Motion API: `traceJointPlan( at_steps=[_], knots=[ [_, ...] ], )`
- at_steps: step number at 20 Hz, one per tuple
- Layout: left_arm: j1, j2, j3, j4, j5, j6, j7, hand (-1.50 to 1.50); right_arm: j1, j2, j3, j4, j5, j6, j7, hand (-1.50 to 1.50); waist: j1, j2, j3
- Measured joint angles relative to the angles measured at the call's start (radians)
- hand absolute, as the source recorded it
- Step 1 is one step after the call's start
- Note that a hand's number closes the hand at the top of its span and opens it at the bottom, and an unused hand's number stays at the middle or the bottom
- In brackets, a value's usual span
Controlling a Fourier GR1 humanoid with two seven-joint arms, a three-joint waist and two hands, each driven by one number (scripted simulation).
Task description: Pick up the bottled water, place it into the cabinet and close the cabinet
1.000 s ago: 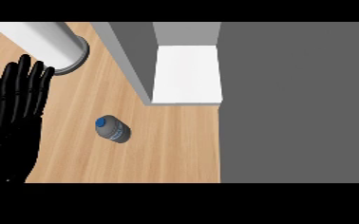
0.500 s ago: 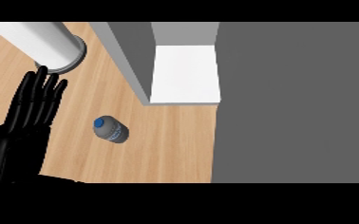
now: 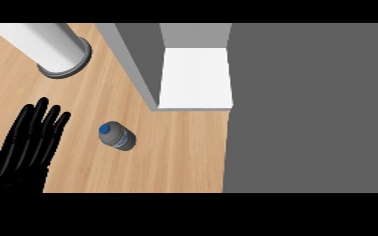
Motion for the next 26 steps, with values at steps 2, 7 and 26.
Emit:
traceJointPlan(
  at_steps=[2, 7, 26],
  knots=[
    [0.042, -0.006, -0.011, -0.010, -0.019, -0.003, -0.010, -1.50, 0.022, 0.003, 0.014, -0.003, 0.007, 0.002, -0.008, -1.50, 0.001, 0.000, 0.000],
    [0.063, -0.012, -0.014, 0.009, -0.052, 0.000, -0.025, -1.50, 0.112, 0.002, 0.053, -0.026, 0.027, 0.019, -0.048, -1.50, -0.003, 0.000, 0.000],
    [0.005, -0.029, 0.109, 0.434, -0.100, 0.027, -0.300, -1.50, 0.352, -0.037, 0.081, -0.047, 0.037, 0.086, -0.232, -1.50, -0.013, 0.001, -0.001]
  ],
)
